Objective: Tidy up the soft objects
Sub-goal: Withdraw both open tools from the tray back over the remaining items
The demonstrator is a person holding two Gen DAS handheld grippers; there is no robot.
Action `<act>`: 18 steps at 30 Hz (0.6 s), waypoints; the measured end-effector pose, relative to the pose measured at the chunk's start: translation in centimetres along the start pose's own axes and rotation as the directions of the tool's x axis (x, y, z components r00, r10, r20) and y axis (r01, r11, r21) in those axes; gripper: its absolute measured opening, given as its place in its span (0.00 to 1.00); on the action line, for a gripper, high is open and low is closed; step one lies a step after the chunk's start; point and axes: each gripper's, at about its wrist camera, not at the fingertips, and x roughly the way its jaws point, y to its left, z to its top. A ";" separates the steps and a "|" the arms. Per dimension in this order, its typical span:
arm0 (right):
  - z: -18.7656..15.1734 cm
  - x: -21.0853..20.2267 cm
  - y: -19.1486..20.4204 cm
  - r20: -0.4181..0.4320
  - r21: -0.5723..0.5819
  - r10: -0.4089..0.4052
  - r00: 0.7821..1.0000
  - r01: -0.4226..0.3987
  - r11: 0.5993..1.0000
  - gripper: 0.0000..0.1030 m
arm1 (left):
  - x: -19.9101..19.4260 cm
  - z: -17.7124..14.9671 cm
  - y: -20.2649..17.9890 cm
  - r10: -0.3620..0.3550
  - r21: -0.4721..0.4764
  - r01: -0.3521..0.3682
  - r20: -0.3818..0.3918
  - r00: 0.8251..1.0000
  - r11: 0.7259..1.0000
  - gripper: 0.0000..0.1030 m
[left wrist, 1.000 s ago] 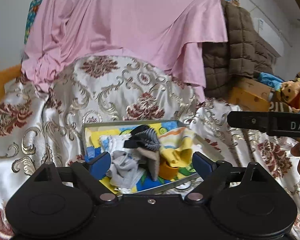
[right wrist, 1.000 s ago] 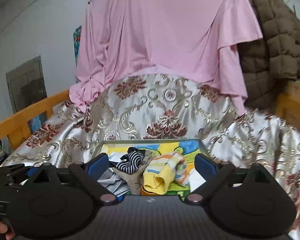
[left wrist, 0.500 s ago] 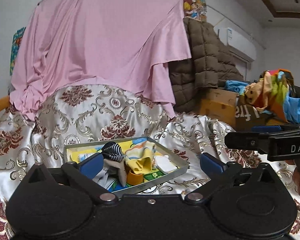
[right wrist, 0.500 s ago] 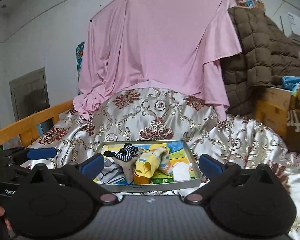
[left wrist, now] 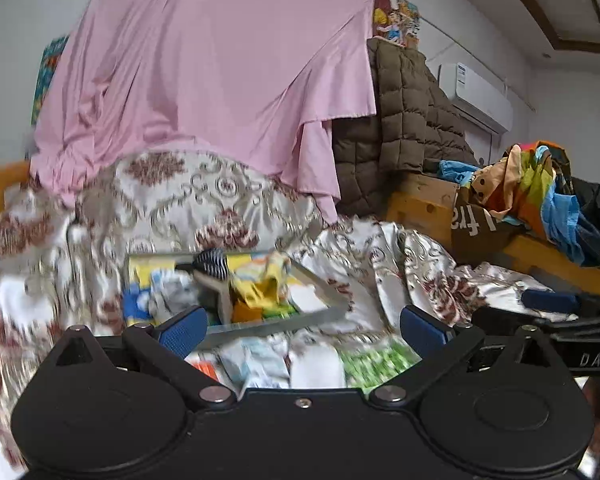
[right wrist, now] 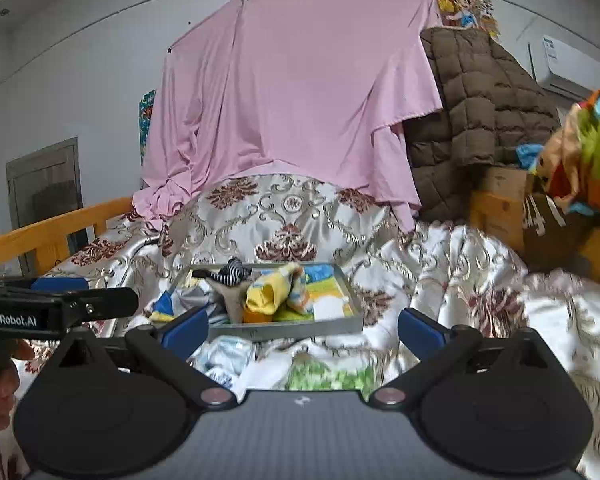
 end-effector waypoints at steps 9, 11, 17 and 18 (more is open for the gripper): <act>-3.4 -1.6 0.7 -0.065 -0.041 0.001 0.998 -0.004 0.999 1.00 | -1.1 -2.8 -0.8 0.018 0.023 -0.017 -0.080 0.997 1.000 0.99; -4.0 -1.7 0.7 -0.086 -0.043 0.001 0.996 -0.004 0.999 1.00 | -1.3 -3.2 -0.9 0.021 0.023 -0.019 -0.095 0.995 1.000 0.99; -5.4 -1.4 1.3 -0.148 -0.094 -0.004 0.989 -0.010 0.996 1.00 | -1.2 -4.3 -1.5 0.060 0.061 -0.053 -0.134 0.989 0.997 0.99; -5.6 -1.4 1.4 -0.150 -0.104 -0.005 0.989 -0.011 0.995 1.00 | -1.1 -4.4 -1.6 0.067 0.068 -0.058 -0.138 0.988 0.996 0.99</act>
